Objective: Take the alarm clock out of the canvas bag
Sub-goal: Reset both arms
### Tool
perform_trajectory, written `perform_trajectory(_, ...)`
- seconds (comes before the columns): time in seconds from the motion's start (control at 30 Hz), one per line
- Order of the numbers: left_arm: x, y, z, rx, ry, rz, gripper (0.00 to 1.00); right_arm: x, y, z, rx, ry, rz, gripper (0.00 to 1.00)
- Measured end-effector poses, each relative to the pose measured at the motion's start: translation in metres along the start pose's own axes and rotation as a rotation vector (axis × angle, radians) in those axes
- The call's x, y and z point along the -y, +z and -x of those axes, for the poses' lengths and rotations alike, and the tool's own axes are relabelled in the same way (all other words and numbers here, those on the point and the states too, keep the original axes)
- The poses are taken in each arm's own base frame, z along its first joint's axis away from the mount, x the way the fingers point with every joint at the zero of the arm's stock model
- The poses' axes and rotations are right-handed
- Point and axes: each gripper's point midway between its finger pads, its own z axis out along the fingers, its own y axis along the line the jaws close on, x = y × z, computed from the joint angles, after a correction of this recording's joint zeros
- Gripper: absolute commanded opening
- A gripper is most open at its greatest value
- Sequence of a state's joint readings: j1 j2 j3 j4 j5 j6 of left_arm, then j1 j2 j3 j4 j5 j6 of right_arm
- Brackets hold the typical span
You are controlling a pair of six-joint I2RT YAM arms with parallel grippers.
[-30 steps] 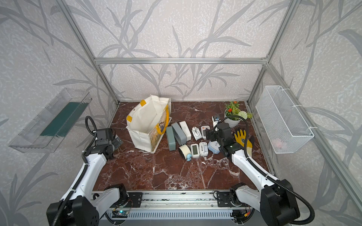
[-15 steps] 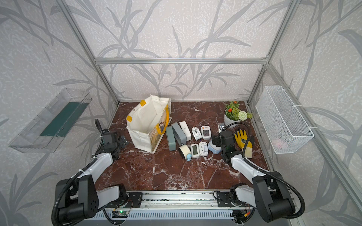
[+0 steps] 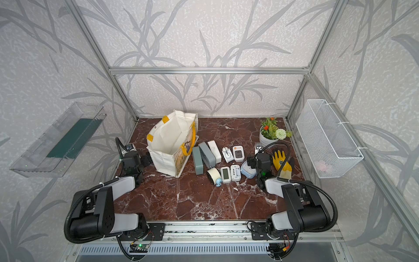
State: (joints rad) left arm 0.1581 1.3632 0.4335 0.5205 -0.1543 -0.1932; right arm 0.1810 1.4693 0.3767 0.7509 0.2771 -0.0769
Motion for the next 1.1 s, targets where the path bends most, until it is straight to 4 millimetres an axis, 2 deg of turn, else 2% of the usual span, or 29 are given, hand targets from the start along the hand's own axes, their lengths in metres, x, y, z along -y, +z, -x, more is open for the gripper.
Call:
perform_trajectory(0.13,0.009,0.003,0.005,0.028,0.021,-0.035,0.99,-0.003,0.010,-0.014,-0.024,0.000,0.009,0.95)
perform_trajectory(0.3,0.027,0.001,0.009,0.078,0.046,-0.089,0.99,-0.001,0.011,-0.006,0.010,0.015,0.009,0.99)
perform_trajectory(0.43,0.042,0.007,-0.009,0.096,0.091,-0.116,0.99,-0.001,0.011,-0.003,0.024,0.019,0.011,0.99)
perform_trajectory(0.53,0.043,0.010,-0.029,0.055,0.127,-0.109,0.99,-0.001,0.011,-0.002,0.026,0.019,0.010,0.99)
perform_trajectory(0.7,0.043,0.009,-0.016,0.110,0.121,-0.095,0.99,-0.001,0.011,-0.002,0.029,0.020,0.010,0.99)
perform_trajectory(1.1,0.045,0.007,-0.006,0.157,0.129,-0.082,0.99,-0.001,0.011,-0.001,0.030,0.020,0.010,0.99)
